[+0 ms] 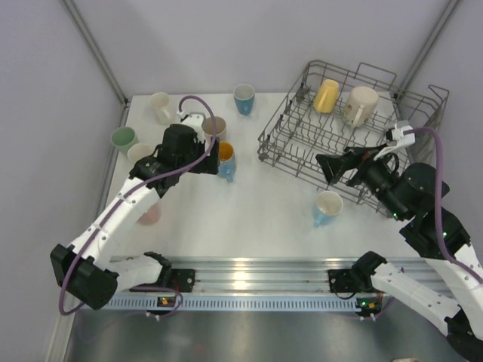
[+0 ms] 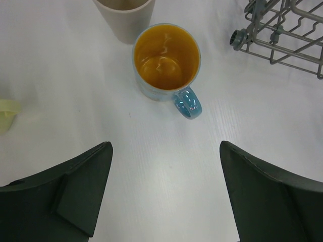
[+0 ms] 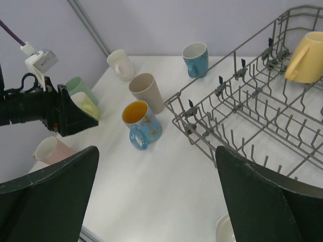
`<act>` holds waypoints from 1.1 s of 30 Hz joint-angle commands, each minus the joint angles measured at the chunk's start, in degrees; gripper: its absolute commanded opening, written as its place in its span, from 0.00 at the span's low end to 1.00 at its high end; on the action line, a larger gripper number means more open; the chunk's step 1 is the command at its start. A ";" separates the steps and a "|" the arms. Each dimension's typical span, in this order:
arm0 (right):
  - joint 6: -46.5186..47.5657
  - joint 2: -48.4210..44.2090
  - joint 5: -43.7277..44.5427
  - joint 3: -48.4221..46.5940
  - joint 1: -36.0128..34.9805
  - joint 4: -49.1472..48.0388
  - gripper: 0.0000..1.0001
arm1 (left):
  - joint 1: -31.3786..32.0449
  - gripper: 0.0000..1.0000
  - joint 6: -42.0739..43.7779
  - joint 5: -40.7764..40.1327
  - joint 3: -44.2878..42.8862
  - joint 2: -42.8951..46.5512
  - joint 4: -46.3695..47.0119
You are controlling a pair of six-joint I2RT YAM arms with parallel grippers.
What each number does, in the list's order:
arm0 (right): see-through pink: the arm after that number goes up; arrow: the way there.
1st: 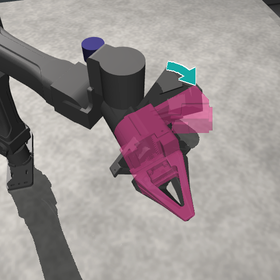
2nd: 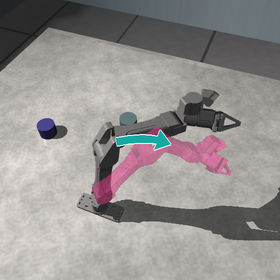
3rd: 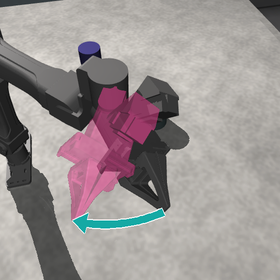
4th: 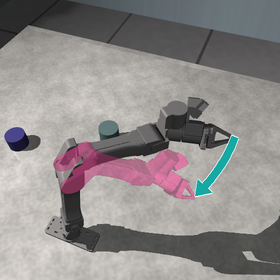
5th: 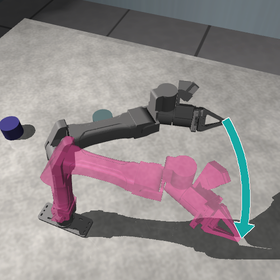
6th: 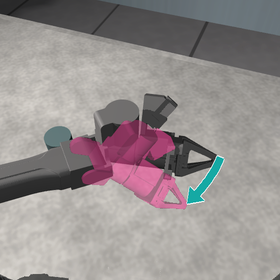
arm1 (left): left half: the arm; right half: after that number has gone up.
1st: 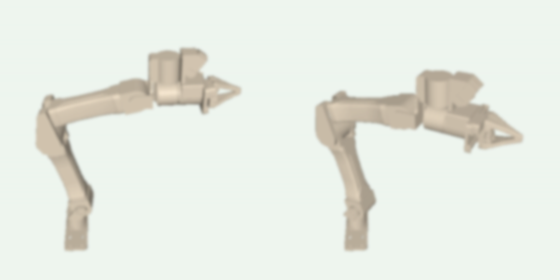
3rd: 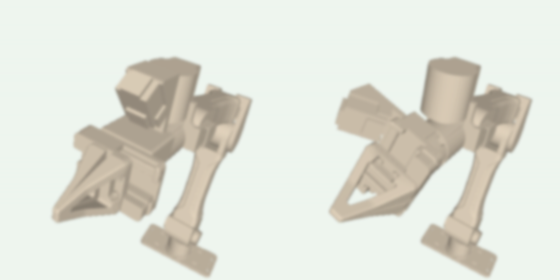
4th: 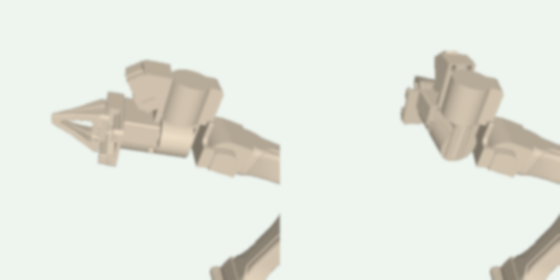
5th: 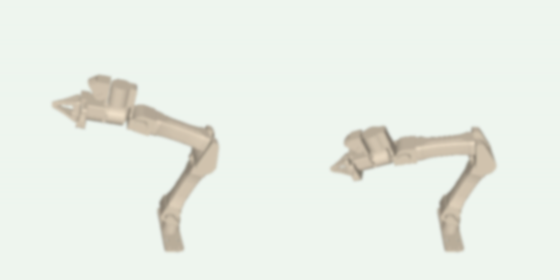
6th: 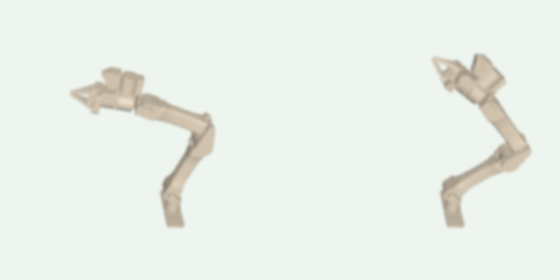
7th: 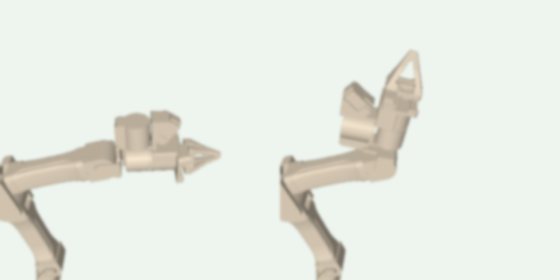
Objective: Load the cups into the dish rack
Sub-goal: Grab a cup with the left arm
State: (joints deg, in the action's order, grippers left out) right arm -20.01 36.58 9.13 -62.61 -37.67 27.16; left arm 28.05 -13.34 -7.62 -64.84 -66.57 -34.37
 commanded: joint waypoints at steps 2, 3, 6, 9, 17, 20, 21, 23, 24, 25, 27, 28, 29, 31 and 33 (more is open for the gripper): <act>0.41 -0.10 1.60 0.82 -0.56 -1.49 0.99 | -1.95 0.92 0.69 4.37 -1.52 -1.55 0.36; 0.58 -0.02 1.68 0.82 -0.56 -1.58 0.99 | -2.38 0.92 0.69 4.37 -1.26 -1.72 0.36; 1.20 -0.28 1.95 1.26 -0.56 -1.49 0.99 | -3.70 0.92 0.78 5.07 -0.99 -2.60 0.27; 1.73 -0.54 2.12 1.79 -0.65 -1.49 0.99 | -4.58 0.91 1.21 5.86 -0.73 -3.74 0.53; 2.52 -1.24 2.57 3.46 -0.56 -2.11 0.99 | -4.76 0.87 -0.36 6.22 -2.92 -9.19 0.44; 2.52 -1.51 2.30 4.34 -0.56 -3.42 0.99 | -5.64 0.84 -3.16 6.74 -4.15 -9.81 0.44; 2.69 -0.99 2.13 4.25 -0.56 -3.43 0.99 | -5.90 0.84 -3.88 6.65 -4.24 -9.72 0.62; 2.78 -0.46 1.60 3.64 -0.65 -2.90 0.99 | -6.34 0.85 -6.07 5.51 -4.07 -9.81 0.88; 2.78 -0.28 1.34 3.63 -0.56 -2.81 0.99 | -6.52 0.85 -6.86 4.99 -4.07 -9.99 1.14; 2.78 -0.28 1.07 4.16 -0.56 -3.42 0.99 | -6.78 0.85 -7.57 5.07 -4.15 -10.42 1.32; 2.61 -0.28 0.54 5.12 -0.65 -4.65 0.99 | -7.57 0.85 -9.41 4.55 -4.86 -11.83 1.41; 2.52 -0.19 0.37 6.00 -0.56 -5.27 0.99 | -7.57 0.84 -10.03 4.11 -5.12 -12.18 1.59; 2.61 0.07 -0.07 6.36 -0.56 -6.14 0.99 | -7.75 0.84 -11.43 3.49 -5.12 -12.27 1.50; 2.26 2.00 -0.86 6.19 -0.65 -6.50 0.99 | -7.75 0.85 -13.19 1.31 -4.07 -12.01 1.59; 1.99 4.28 -2.70 5.40 -0.56 -6.07 0.99 | -7.84 0.85 -15.13 0.33 -2.76 -11.66 2.02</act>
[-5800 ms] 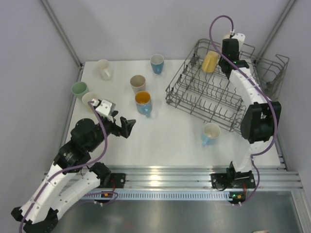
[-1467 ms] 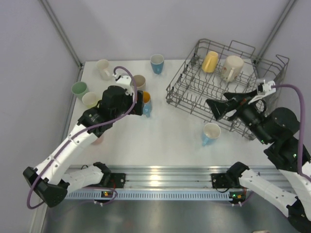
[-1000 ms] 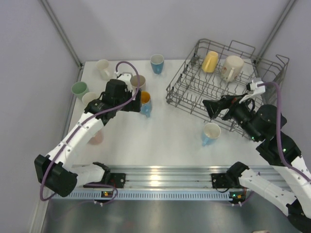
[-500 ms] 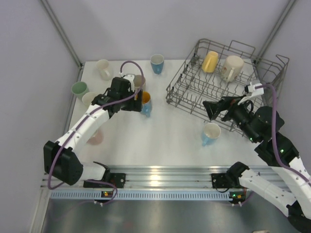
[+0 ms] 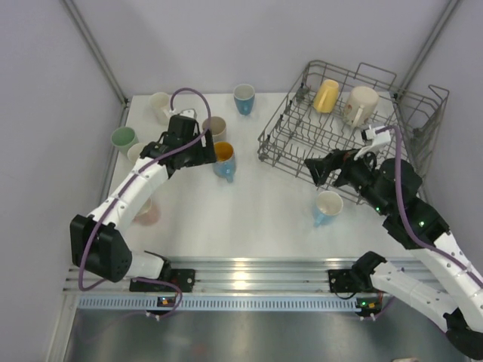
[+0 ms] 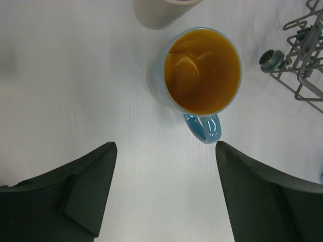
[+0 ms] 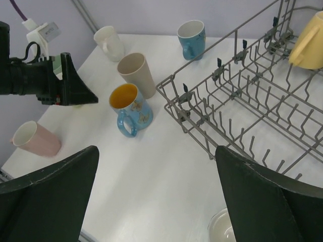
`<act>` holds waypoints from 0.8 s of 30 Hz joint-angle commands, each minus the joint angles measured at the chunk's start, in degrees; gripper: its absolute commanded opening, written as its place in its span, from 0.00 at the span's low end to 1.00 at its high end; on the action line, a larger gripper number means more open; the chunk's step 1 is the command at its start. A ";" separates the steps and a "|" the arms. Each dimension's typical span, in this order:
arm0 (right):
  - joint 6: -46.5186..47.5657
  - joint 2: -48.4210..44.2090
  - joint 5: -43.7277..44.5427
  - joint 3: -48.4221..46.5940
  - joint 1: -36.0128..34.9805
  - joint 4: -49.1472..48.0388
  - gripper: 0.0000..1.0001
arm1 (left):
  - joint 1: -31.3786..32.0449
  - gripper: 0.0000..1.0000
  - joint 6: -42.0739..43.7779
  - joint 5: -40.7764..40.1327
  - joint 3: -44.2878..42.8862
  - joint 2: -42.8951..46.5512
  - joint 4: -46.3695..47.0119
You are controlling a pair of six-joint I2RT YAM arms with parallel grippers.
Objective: Load the cups into the dish rack
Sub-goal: Grab a cup with the left arm
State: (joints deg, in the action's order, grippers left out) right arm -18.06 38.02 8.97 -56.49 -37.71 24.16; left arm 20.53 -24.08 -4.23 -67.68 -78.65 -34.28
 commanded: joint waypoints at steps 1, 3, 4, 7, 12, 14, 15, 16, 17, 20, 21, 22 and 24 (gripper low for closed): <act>-0.13 3.54 -3.17 -1.68 -0.52 -2.98 0.99 | -0.32 0.85 -5.01 -4.02 0.53 0.43 2.11; -1.00 4.52 -4.92 -2.57 -0.61 -2.81 0.99 | -0.41 0.85 -5.98 -4.56 1.15 0.52 2.46; -1.18 4.43 -5.19 -2.92 -0.52 -2.98 0.99 | -0.49 0.85 -6.16 -4.65 1.32 0.60 2.47; -1.80 3.03 -5.72 -2.40 -0.52 -3.07 0.99 | -0.76 0.85 -6.33 -4.91 2.20 0.61 3.69; -2.15 -0.05 -3.00 -1.52 -0.52 -1.75 0.99 | -1.64 0.83 -6.25 -2.98 1.76 -1.76 5.28; -2.41 -0.58 -2.73 -1.17 -0.52 -1.75 0.99 | -2.07 0.81 -6.16 -2.37 0.80 -4.04 5.63; -2.50 -0.93 -2.73 -0.91 -0.52 -1.84 0.99 | -2.16 0.80 -6.25 -2.10 0.36 -4.84 5.72; -2.59 -0.93 -2.65 -0.82 -0.52 -1.84 0.99 | -2.34 0.80 -6.33 -1.92 -0.08 -5.63 5.63; -2.68 -0.84 -2.91 -0.64 -0.52 -1.93 0.99 | -2.52 0.79 -6.33 -1.57 -0.69 -6.85 6.33; -2.33 -0.32 -2.82 -0.55 -0.61 -1.40 0.99 | -2.69 0.78 -6.86 -0.52 -1.40 -8.97 8.43; -2.33 -0.14 -2.82 -0.73 -0.61 -1.31 0.99 | -2.78 0.78 -7.12 -0.34 -1.66 -10.54 8.79; -2.24 0.03 -2.73 -0.90 -0.52 -1.22 0.99 | -2.87 0.77 -7.47 0.18 -2.10 -11.17 8.97; -2.06 0.21 -2.73 -1.08 -0.52 -1.13 0.99 | -2.96 0.76 -7.56 0.54 -3.25 -13.01 9.32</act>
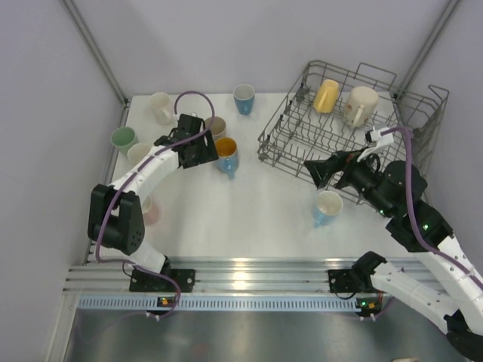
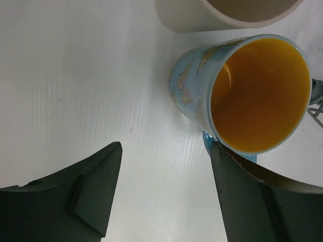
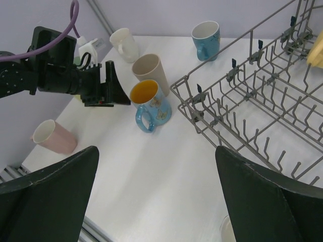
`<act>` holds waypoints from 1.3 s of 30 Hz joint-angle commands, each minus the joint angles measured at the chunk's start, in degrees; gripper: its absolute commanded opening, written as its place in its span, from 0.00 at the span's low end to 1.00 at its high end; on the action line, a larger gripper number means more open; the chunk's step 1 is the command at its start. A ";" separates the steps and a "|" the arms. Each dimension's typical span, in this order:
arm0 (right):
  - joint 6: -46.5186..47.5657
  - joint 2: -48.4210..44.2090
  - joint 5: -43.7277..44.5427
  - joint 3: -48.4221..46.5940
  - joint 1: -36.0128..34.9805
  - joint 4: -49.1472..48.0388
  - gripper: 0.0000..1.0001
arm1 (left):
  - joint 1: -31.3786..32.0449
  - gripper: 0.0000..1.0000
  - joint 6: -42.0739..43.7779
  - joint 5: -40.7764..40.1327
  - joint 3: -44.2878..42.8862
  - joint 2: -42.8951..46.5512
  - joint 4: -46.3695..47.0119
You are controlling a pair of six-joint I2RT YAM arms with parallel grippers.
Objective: Load the cups into the dish rack
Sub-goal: Grab a cup with the left arm
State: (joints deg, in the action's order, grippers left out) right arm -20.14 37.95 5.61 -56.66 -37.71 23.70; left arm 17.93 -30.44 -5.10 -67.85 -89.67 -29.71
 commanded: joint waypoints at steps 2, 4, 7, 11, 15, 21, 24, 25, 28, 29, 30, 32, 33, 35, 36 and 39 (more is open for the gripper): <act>0.19 0.45 0.98 -1.08 -0.52 -0.50 0.99 | -0.36 0.75 -1.12 1.94 -4.04 -2.79 4.93; 0.28 0.45 1.34 -1.34 -0.52 0.03 0.99 | -0.36 0.75 -0.77 2.38 -4.39 -3.32 4.84; 0.45 0.02 2.30 -0.99 -0.52 0.12 0.99 | -0.44 0.75 -0.33 1.33 -4.57 -3.50 4.84; 0.72 -0.25 2.48 -0.99 -0.52 0.12 0.99 | -0.97 0.76 -0.94 0.71 -4.83 -3.76 4.84; 1.24 -0.51 2.74 -0.90 -0.52 0.29 0.99 | -1.15 0.76 -1.55 1.94 -5.44 -4.64 4.93; 1.86 -0.34 3.18 -1.43 -0.61 0.73 0.99 | -1.15 0.75 -1.82 4.84 -6.68 -5.17 4.84; 1.86 -0.78 3.36 -1.43 -0.52 0.90 0.99 | -1.15 0.75 -2.35 4.84 -6.68 -3.42 4.75; 1.95 -0.78 3.45 -1.43 -0.52 0.91 0.99 | -1.15 0.75 -2.35 4.84 -6.50 -2.89 4.84; 2.30 -1.04 3.88 -1.43 -0.52 1.08 1.00 | -1.15 0.75 -2.35 4.49 -6.85 -0.95 4.84; 2.30 -1.04 4.06 -1.34 -0.52 0.99 0.99 | -1.15 0.76 -2.35 4.40 -7.11 -0.69 4.84; 2.39 -0.95 4.15 -1.34 -0.52 0.99 0.99 | -1.15 0.76 -2.17 4.57 -7.29 -0.51 4.75; 2.56 -0.69 4.24 -1.43 -0.52 0.91 0.99 | -1.15 0.77 -1.74 4.84 -8.60 -1.21 5.11; 2.56 -0.60 4.24 -1.52 -0.52 0.82 0.99 | -1.23 0.77 -0.86 4.84 -9.22 -1.73 5.11; 2.39 -0.25 3.97 -1.61 -0.43 0.73 0.99 | -1.15 0.77 -0.24 7.12 -11.06 -3.84 4.93; 2.30 -0.34 3.89 -1.69 -0.52 0.82 0.99 | -1.15 0.76 0.20 7.30 -11.51 -4.63 5.02; 2.39 -0.60 4.06 -1.52 -0.52 0.90 0.99 | -1.15 0.73 0.03 7.65 -13.00 -7.09 5.02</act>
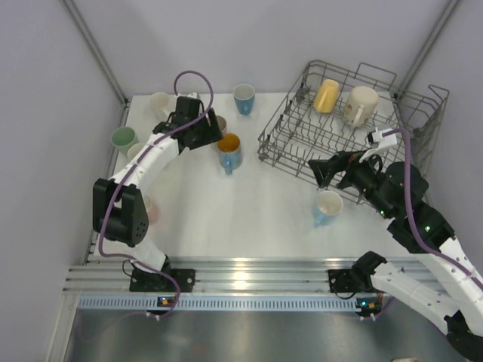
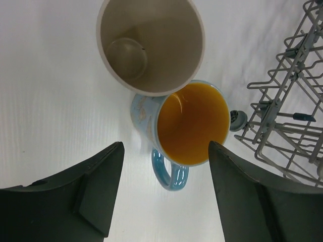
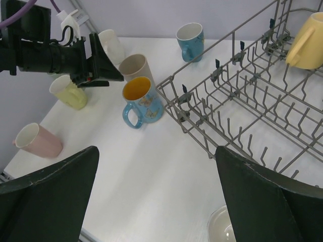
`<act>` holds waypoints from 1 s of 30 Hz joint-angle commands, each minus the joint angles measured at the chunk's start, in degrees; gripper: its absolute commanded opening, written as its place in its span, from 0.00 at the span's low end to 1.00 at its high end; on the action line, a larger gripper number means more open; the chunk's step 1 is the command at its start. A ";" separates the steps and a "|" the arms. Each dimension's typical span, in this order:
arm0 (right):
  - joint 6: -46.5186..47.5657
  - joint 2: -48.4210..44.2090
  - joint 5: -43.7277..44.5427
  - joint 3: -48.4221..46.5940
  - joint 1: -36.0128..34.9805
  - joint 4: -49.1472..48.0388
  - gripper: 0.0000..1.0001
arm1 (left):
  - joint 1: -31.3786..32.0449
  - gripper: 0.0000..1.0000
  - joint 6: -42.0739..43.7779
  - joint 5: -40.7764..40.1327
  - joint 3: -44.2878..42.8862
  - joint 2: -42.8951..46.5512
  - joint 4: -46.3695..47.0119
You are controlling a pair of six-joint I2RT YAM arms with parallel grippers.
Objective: Load the cups into the dish rack
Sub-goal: Grab a cup with the left arm
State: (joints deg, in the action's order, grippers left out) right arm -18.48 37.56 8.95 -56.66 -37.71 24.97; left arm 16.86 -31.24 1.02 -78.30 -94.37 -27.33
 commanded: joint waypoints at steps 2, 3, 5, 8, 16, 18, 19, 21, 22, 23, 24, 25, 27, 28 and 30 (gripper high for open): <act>0.90 -0.65 1.07 -1.26 -0.52 -0.19 0.99 | -0.16 0.72 0.48 1.62 -2.99 -4.32 2.63; 0.99 -0.73 1.33 -1.26 -0.52 -0.01 0.99 | -0.16 0.72 0.31 2.06 -3.17 -4.77 2.63; 1.25 -1.00 1.95 -1.34 -0.52 0.34 0.99 | -0.16 0.70 -0.13 2.58 -3.52 -6.00 2.63; 1.60 -1.17 2.30 -1.34 -0.52 0.69 0.99 | -0.08 0.68 -0.48 3.20 -3.53 -7.93 2.63; 1.87 -1.00 2.83 -0.64 -0.61 0.43 0.99 | 0.10 0.55 -0.13 3.91 -2.65 -9.87 2.55; 1.78 -1.00 2.83 -0.55 -0.52 0.52 0.99 | 0.10 0.46 0.04 3.56 -1.69 -9.52 2.55; 1.87 -1.09 2.83 -0.55 -0.52 0.52 0.99 | 0.10 0.42 0.13 3.47 -1.33 -9.26 2.63; 1.78 -1.09 2.83 -0.55 -0.52 0.52 0.99 | 0.10 0.31 0.31 3.47 -0.37 -8.38 2.63; 1.78 -1.09 2.83 -0.47 -0.61 0.60 0.99 | 0.01 0.27 0.31 3.55 -0.01 -8.20 2.63; 1.69 -1.00 2.83 -0.46 -0.52 0.52 0.99 | 0.10 0.19 0.31 4.16 0.43 -7.50 2.63; 1.61 -1.09 2.74 -0.46 -0.52 0.60 0.99 | 0.01 0.15 0.39 4.43 1.13 -7.15 2.63; 1.52 -1.00 2.74 -0.38 -0.52 0.52 1.00 | 0.10 0.12 0.48 4.78 1.48 -6.71 2.55; 1.08 -0.74 2.30 -0.46 -0.52 0.52 0.99 | 0.10 0.02 0.31 5.48 2.88 -4.79 2.55; 0.99 -0.65 2.13 -0.46 -0.52 0.52 0.99 | 0.01 0.00 0.31 5.75 3.41 -3.99 2.55; 0.29 -0.39 1.25 -0.38 -0.52 -0.09 0.99 | -0.07 0.00 0.05 5.75 5.08 -1.10 2.63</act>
State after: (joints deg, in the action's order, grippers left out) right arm -17.65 36.88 10.70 -56.66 -37.71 25.82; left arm 16.75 -30.76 4.80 -75.00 -101.60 -25.28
